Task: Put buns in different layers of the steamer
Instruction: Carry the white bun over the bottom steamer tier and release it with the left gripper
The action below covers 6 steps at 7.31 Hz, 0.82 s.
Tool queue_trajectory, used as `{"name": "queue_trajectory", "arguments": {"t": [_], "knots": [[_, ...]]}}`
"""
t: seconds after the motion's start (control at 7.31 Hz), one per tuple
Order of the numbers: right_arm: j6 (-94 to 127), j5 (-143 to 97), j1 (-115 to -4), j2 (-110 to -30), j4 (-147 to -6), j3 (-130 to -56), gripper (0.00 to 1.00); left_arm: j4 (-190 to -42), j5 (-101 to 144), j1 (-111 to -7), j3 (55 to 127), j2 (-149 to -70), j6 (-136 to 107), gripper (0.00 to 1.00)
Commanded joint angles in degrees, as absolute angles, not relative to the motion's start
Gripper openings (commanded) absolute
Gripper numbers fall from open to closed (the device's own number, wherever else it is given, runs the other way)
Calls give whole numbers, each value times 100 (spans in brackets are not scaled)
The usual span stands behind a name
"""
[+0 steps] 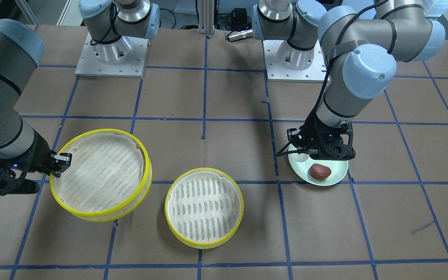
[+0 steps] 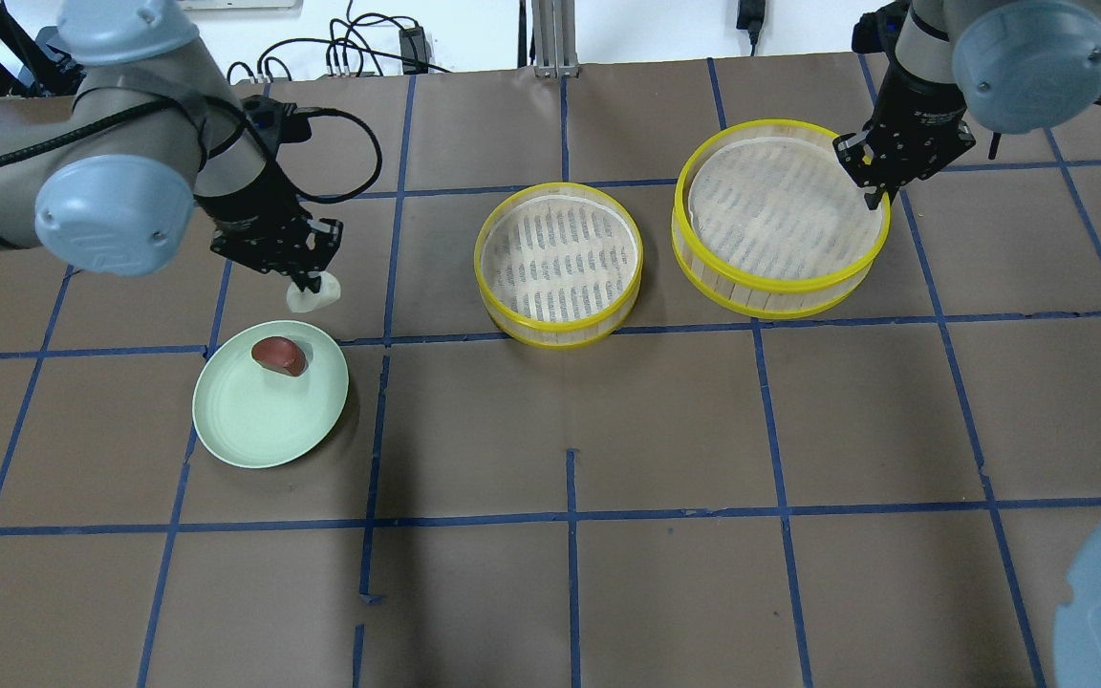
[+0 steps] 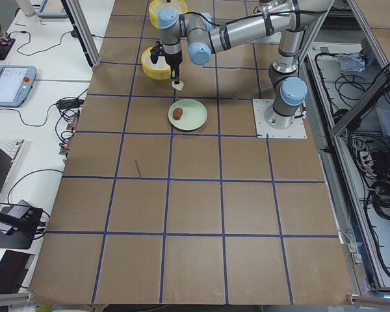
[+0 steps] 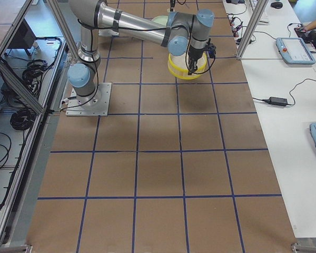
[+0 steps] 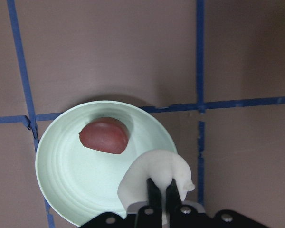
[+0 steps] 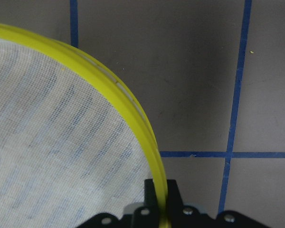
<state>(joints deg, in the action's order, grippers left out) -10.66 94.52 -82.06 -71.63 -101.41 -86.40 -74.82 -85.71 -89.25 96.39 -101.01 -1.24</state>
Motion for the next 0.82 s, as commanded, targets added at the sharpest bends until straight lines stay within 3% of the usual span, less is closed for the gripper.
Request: {"name": "queue_trajectory", "arguments": {"t": [0.0,0.41,0.55,0.68], "knots": [[-1125,9466,-8191,-7146,-10134,-8648,13,-6581,-7624,-9446,9422,-10571,-1139,3],[-1125,9457,-8191,-7146,-10134,-8675,13,-4918,-7041,-10132,9413,-11502,-2422,9],[-1116,9466,-8191,-7146,-10125,-8684,13,-4704,-7031,-10151,9413,-11618,-2443,49],[-1116,9475,-8191,-7146,-10125,-8684,13,-4693,-7031,-10151,9413,-11628,-2365,72]]}}
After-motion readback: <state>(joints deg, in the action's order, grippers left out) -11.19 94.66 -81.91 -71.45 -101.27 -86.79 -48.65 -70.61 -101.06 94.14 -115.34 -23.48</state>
